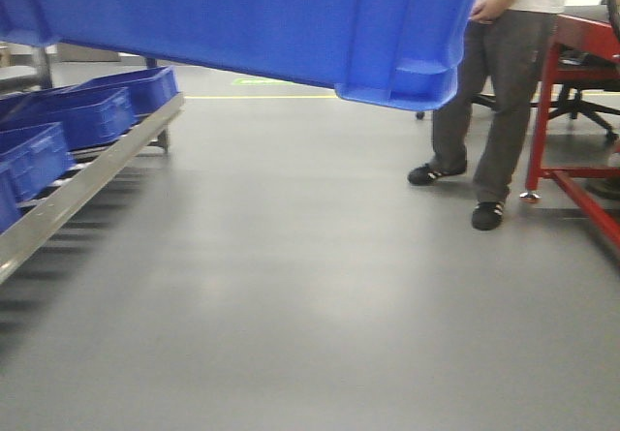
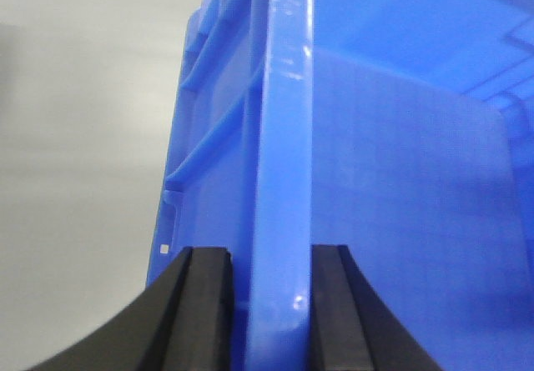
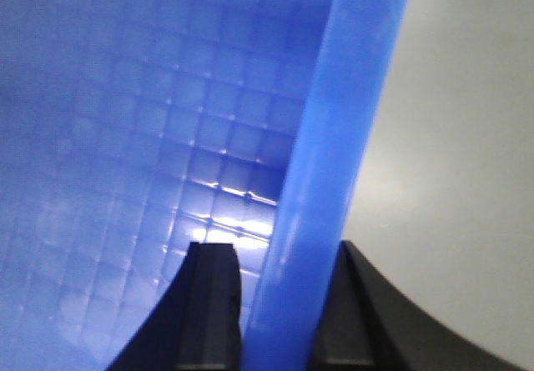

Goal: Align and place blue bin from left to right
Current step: 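Drive across the floor carrying the blue bin in both grippers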

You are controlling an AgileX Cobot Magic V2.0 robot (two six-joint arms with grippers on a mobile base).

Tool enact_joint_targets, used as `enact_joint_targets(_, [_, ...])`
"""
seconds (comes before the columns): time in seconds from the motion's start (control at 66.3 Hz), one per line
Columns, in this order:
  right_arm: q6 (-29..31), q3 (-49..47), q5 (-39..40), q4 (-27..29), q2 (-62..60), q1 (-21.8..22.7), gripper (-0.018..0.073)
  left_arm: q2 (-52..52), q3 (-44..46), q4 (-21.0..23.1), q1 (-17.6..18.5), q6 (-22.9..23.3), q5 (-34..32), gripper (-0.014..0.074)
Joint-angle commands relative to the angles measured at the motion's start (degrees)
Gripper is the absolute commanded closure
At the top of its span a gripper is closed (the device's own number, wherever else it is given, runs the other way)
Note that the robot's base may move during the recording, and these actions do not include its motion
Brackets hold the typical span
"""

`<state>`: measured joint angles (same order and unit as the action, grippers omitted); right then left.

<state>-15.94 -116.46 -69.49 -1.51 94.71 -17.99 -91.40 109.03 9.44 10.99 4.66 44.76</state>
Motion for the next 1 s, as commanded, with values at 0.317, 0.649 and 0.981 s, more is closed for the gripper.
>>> enact_joint_targets(0.317, [1.8, -0.9, 4.4, 1.5, -1.1, -0.4, 0.0627, 1.3, 1.3, 4.4, 0.6, 0.5, -10.4, 0.0708])
enact_joint_targets(0.649, [1.8, -0.9, 4.4, 1.5, -1.1, -0.4, 0.0627, 1.3, 1.3, 4.4, 0.6, 0.5, -10.4, 0.0708])
enact_joint_targets(0.981, [1.8, -0.9, 4.4, 1.5, -1.1, -0.4, 0.0627, 1.3, 1.3, 4.4, 0.6, 0.5, -10.4, 0.0708])
